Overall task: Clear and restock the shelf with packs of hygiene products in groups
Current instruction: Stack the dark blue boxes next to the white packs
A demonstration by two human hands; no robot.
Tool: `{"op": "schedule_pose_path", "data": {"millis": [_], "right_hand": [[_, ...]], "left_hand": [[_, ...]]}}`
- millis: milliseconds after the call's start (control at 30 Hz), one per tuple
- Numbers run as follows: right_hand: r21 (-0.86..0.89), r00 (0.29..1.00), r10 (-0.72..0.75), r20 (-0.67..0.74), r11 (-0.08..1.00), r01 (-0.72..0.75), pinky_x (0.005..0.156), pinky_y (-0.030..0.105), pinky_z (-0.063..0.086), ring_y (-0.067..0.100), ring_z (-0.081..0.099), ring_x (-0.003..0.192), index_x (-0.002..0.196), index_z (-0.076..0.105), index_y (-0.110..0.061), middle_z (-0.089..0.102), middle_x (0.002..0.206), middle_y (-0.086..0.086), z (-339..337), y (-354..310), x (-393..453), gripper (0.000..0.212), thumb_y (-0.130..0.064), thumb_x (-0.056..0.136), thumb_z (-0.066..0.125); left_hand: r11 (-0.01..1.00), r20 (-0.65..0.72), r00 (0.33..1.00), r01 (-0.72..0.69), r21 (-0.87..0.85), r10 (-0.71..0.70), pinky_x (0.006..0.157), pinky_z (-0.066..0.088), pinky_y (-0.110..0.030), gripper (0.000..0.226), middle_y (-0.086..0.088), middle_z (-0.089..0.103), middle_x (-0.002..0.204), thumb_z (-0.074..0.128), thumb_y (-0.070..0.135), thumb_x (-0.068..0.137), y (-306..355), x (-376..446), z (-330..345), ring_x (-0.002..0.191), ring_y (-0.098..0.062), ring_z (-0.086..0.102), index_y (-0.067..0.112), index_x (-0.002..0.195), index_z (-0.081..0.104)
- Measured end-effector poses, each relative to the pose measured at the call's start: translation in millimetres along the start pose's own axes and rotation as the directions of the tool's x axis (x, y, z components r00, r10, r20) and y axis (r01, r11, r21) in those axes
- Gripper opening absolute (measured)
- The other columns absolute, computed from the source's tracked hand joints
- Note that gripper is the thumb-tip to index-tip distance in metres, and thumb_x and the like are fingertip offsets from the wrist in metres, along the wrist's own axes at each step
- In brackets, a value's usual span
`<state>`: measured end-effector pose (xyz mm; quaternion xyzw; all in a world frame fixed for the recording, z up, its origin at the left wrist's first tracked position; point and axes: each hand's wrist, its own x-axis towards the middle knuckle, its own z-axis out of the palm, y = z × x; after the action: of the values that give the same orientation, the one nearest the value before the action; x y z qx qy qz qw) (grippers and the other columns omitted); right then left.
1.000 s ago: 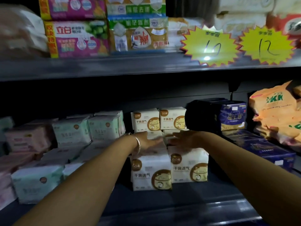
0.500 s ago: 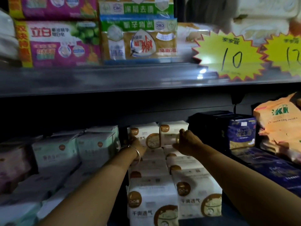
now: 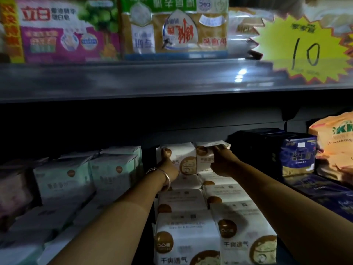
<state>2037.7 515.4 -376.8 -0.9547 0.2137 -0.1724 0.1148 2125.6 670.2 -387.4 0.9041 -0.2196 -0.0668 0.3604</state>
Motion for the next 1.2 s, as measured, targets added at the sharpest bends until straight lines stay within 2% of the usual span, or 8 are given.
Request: {"op": "schedule_pose_path", "data": {"millis": [267,333,433,567,733,867,967,1200], "right_hand": [[-0.07,0.997,0.075,0.006,0.995,-0.075,0.113,0.049,0.028,0.047,0.004,0.142,0.151,0.005,-0.027,-0.015,0.158,0.009,-10.8,-20.2,-16.0,0.075,-0.005,0.092,0.045],[-0.083,1.0,0.001,0.006,0.997,0.0,0.114,0.046,0.026,0.043,0.008,0.143,0.152,0.008,-0.019,-0.007,0.159,0.01,-9.2,-36.9,-32.3,0.071,-0.008,0.092,0.044],[-0.052,0.993,-0.121,0.007,0.991,0.121,0.108,0.039,0.035,0.035,0.024,0.14,0.147,0.026,-0.011,0.014,0.156,0.012,-3.9,-70.5,-64.6,0.06,-0.009,0.09,0.047],[0.011,0.981,-0.189,0.037,0.982,0.188,0.103,0.033,0.039,0.03,0.043,0.129,0.138,0.044,-0.011,0.044,0.142,0.014,3.6,-130.3,-108.1,0.045,-0.017,0.094,0.049],[0.037,0.931,-0.287,0.227,0.957,0.286,0.103,0.029,0.036,0.026,0.041,0.131,0.144,0.037,-0.016,0.04,0.146,0.009,22.0,-200.7,-157.1,0.059,-0.042,0.094,0.051],[0.193,0.88,-0.301,0.368,0.95,0.245,0.077,0.021,0.051,0.018,0.057,0.106,0.134,0.048,-0.021,0.053,0.13,0.001,41.6,-224.9,-175.5,0.062,-0.046,0.081,0.067],[0.029,0.885,-0.284,0.368,0.955,0.294,0.11,0.044,0.034,0.03,0.029,0.137,0.147,0.026,-0.027,0.026,0.152,0.004,53.9,-226.1,-178.4,0.095,-0.059,0.07,0.071],[-0.093,0.905,-0.206,0.372,0.962,0.257,0.114,0.048,0.023,0.036,0.021,0.139,0.149,0.019,-0.023,0.024,0.152,0.007,61.8,-235.3,-170.3,0.107,-0.053,0.065,0.078]], "left_hand": [[0.997,-0.033,0.997,-0.071,-0.042,0.07,0.104,0.036,-0.036,0.061,-0.018,0.039,0.14,0.038,0.012,0.099,3.1,-23.8,-10.9,0.121,-0.029,0.046,0.018,0.151,0.006],[0.989,-0.031,0.99,-0.142,-0.049,0.141,0.102,0.039,-0.034,0.061,-0.016,0.042,0.138,0.043,0.007,0.094,-6.1,-37.1,-17.5,0.117,-0.027,0.048,0.028,0.148,0.021],[0.961,-0.099,0.956,-0.271,0.062,0.276,0.093,0.042,-0.022,0.047,-0.014,0.056,0.129,0.049,-0.002,0.088,-27.5,-63.1,-39.8,0.117,-0.029,0.053,0.015,0.132,0.052],[0.95,-0.159,0.939,-0.288,0.125,0.305,0.097,0.045,-0.029,0.033,-0.014,0.063,0.119,0.049,-0.002,0.089,-64.6,-97.7,-86.7,0.114,-0.027,0.058,0.005,0.117,0.064],[0.948,-0.155,0.961,-0.182,0.263,0.227,0.101,0.038,-0.025,0.029,-0.009,0.057,0.13,0.049,0.01,0.094,-123.5,-139.1,-140.1,0.121,-0.026,0.052,0.009,0.12,0.062],[0.915,-0.035,0.982,-0.159,0.37,0.185,0.105,0.034,-0.029,0.053,-0.009,0.044,0.144,0.049,0.044,0.094,-158.4,-163.8,-165.9,0.13,-0.025,0.043,0.011,0.134,0.048],[0.912,0.065,0.995,-0.096,0.4,0.077,0.114,0.028,-0.039,0.099,-0.005,0.023,0.156,0.057,0.07,0.072,-175.8,-173.3,-176.5,0.14,-0.026,0.029,0.016,0.148,0.024],[0.737,0.172,0.983,-0.073,0.672,-0.06,0.113,0.031,-0.043,0.125,-0.007,0.008,0.159,0.084,0.041,0.062,-202.1,-170.8,-187.1,0.142,-0.029,0.022,0.024,0.151,-0.002]]}}
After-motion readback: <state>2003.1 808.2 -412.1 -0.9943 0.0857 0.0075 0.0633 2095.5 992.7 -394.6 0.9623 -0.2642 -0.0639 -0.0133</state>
